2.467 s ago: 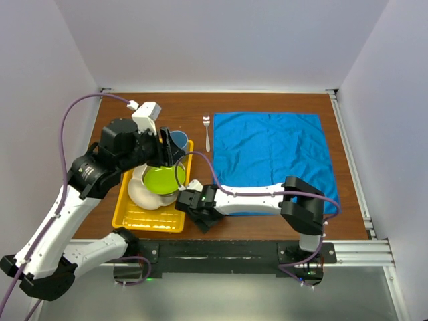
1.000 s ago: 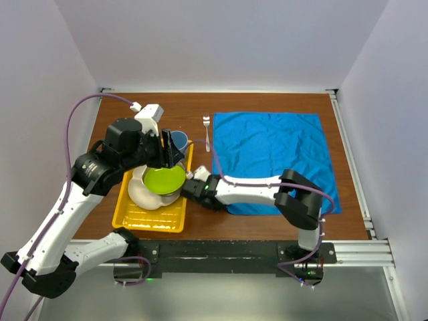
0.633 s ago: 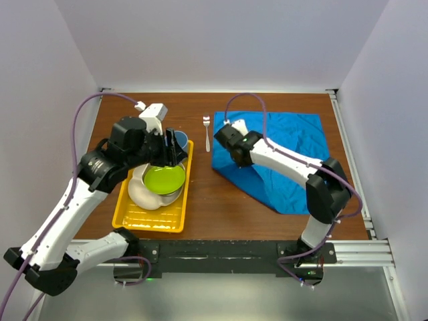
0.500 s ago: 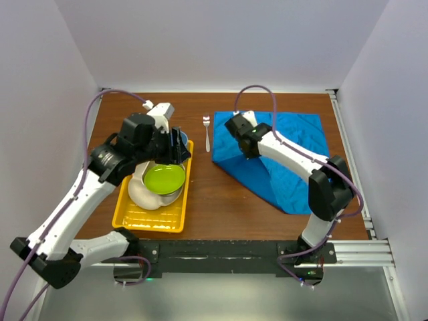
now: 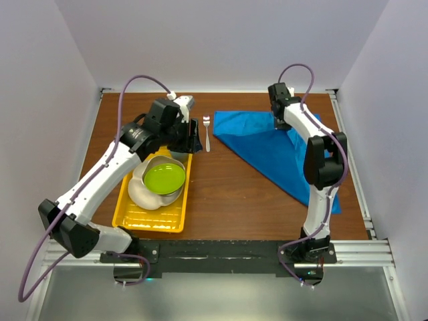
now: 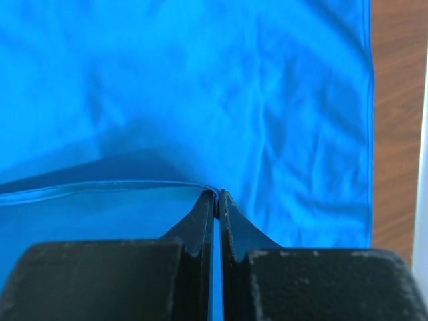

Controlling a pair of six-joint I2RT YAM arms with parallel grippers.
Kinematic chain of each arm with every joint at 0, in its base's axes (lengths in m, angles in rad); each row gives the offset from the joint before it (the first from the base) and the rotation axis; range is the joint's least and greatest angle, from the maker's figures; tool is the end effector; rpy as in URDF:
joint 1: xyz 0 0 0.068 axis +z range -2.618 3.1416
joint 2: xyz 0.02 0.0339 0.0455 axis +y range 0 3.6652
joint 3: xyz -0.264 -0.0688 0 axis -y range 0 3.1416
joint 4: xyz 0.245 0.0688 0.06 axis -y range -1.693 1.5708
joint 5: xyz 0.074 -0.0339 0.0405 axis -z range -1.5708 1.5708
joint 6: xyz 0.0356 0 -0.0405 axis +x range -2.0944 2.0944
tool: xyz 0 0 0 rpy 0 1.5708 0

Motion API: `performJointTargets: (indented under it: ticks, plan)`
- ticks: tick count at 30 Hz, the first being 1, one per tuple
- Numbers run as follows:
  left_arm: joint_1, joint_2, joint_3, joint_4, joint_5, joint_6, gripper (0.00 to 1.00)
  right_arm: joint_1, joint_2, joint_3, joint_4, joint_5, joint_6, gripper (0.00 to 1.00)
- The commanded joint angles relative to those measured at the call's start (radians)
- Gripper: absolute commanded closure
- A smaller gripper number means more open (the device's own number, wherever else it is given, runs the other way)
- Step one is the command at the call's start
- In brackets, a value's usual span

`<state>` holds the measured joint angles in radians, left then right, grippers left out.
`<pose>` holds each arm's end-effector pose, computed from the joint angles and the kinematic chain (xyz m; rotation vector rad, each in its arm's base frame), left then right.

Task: Fold the napkin, place the utensils inside, and roll it up
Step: Fold the napkin

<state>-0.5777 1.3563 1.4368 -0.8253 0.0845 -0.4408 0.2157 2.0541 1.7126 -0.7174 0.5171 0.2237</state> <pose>0.2360 -0.1574 0.3768 0.2078 2.3834 -0.5993 0.4385 0.0781 0.2303 0.1824 2.4909 -0.5010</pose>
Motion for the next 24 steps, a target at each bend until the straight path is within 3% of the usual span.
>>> performJointTargets:
  ticks: [1,15,24]
  plan:
    - [0.009,0.001,0.045,0.032,0.008,0.037,0.41,-0.076,0.035,0.135,0.004,-0.040,-0.001,1.00]
    - [0.042,0.081,0.080,0.048,0.034,0.037,0.41,-0.213,0.221,0.412,-0.045,-0.109,0.032,1.00]
    - [0.059,0.116,0.111,0.035,0.037,0.045,0.42,-0.263,0.273,0.436,-0.042,-0.101,0.065,1.00]
